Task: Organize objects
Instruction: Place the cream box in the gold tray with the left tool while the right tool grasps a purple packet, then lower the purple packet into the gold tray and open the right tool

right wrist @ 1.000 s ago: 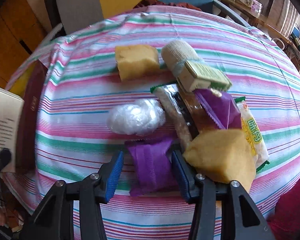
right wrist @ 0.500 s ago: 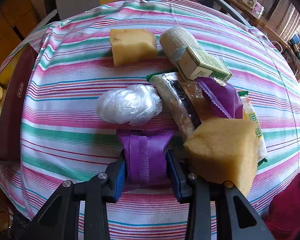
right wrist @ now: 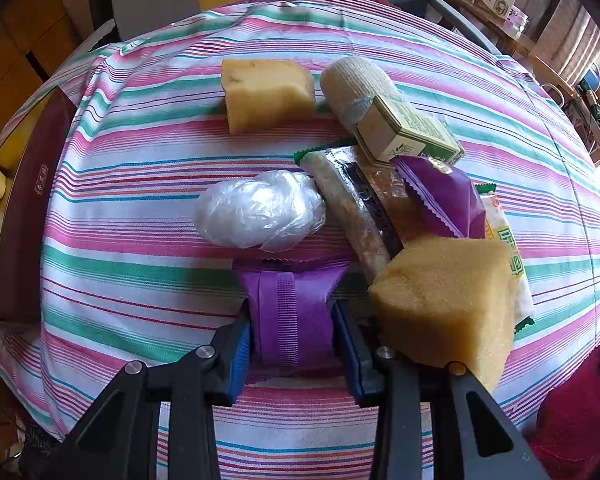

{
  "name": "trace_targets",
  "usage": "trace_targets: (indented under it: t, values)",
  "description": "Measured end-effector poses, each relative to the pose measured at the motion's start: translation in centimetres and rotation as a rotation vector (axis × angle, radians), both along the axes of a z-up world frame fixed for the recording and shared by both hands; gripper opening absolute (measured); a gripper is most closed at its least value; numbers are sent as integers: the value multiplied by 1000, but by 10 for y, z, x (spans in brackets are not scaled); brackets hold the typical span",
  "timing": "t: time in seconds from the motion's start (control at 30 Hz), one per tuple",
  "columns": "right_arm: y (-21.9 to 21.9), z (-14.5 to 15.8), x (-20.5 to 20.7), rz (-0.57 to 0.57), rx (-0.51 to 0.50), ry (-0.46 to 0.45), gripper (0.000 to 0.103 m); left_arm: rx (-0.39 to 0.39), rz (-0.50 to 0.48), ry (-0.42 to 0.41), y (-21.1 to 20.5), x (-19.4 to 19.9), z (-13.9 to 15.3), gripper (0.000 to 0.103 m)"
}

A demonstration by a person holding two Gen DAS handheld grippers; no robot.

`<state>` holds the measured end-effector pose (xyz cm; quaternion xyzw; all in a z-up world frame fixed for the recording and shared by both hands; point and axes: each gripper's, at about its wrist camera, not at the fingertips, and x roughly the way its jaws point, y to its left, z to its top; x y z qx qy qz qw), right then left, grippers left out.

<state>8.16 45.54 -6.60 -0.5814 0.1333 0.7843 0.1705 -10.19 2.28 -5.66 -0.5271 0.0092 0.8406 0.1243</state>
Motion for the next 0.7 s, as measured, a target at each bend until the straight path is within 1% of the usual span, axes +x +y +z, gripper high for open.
trace_targets:
  t: [0.07, 0.13, 0.2, 0.27, 0.33, 0.47, 0.53, 0.57, 0.67, 0.7]
  values:
    - [-4, 3, -4, -1, 1, 1, 38, -30, 6, 25, 2, -5, -1, 52]
    - [-3, 4, -2, 0, 2, 5, 38, -27, 8, 30, 4, -10, -1, 52]
    - [-3, 6, -1, 1, -7, 17, 38, -41, 19, 44, 5, -14, 0, 55]
    - [-4, 8, -2, 9, -23, 35, 38, -40, 17, 56, 4, -10, 3, 67]
    - [-7, 11, -4, 26, -38, 56, 38, -28, 8, 74, 3, -6, 9, 70]
    - [-14, 23, 1, 45, -55, 117, 38, -50, 5, 127, -2, 9, 20, 70]
    - [-18, 31, 2, 41, -58, 162, 38, -28, 9, 148, -9, 18, 27, 70]
    - [-22, 37, 4, 46, -61, 188, 38, -19, 15, 172, -14, 24, 32, 70]
    - [-43, 56, 4, 83, -77, 261, 38, -9, 48, 228, -27, 33, 44, 71]
    - [-50, 62, 2, 100, -89, 282, 38, -5, 63, 234, -32, 33, 45, 72]
